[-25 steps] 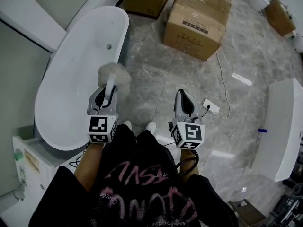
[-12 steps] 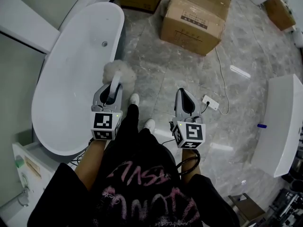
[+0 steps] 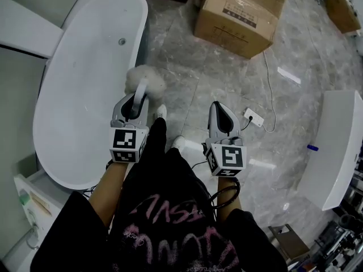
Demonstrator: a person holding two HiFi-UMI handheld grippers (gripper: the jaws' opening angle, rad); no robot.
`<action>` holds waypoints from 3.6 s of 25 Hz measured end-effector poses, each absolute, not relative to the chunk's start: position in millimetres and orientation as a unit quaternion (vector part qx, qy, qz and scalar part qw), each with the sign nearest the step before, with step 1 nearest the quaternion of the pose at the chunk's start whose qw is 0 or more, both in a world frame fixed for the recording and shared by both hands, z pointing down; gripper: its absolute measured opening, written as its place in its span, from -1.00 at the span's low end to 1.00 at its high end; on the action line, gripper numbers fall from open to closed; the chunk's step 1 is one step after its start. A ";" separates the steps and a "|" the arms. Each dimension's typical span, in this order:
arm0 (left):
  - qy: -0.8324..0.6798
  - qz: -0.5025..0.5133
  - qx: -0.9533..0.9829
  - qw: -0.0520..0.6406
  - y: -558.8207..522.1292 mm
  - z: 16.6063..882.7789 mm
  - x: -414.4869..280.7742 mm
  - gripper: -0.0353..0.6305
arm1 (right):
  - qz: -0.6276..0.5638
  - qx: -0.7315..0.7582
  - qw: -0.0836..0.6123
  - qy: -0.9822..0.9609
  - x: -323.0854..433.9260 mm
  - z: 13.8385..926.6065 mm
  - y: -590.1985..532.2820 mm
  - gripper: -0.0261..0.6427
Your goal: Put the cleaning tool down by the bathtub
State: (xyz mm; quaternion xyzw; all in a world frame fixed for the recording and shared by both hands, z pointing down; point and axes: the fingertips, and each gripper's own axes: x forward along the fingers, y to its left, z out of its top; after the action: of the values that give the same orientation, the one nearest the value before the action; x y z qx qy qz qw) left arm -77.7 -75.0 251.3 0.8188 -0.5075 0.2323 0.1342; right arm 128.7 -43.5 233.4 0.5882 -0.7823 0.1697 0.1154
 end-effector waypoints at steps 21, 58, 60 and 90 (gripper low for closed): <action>-0.494 0.282 0.797 0.204 -142.9 378.8 -82.4 -0.66 | 0.209 0.582 0.147 -0.772 107.0 326.1 -111.0 -0.86; -0.508 0.342 0.741 0.278 -174.3 689.8 -108.3 -0.66 | 0.282 0.574 0.175 -0.749 99.5 615.9 -150.9 -0.86; -0.510 0.342 0.738 0.280 -174.7 704.4 -110.5 -0.66 | 0.286 0.571 0.177 -0.749 97.6 632.1 -150.2 -0.86; -0.499 0.373 0.733 0.274 -172.8 920.8 -130.1 -0.66 | 0.324 0.550 0.178 -0.749 77.0 836.6 -143.5 -0.86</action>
State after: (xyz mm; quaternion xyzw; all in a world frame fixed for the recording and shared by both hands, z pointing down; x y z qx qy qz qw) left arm -130.1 -172.8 920.8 0.7330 -0.4990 0.3726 0.2737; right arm 77.0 -143.5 836.6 0.5498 -0.7489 0.3242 0.1782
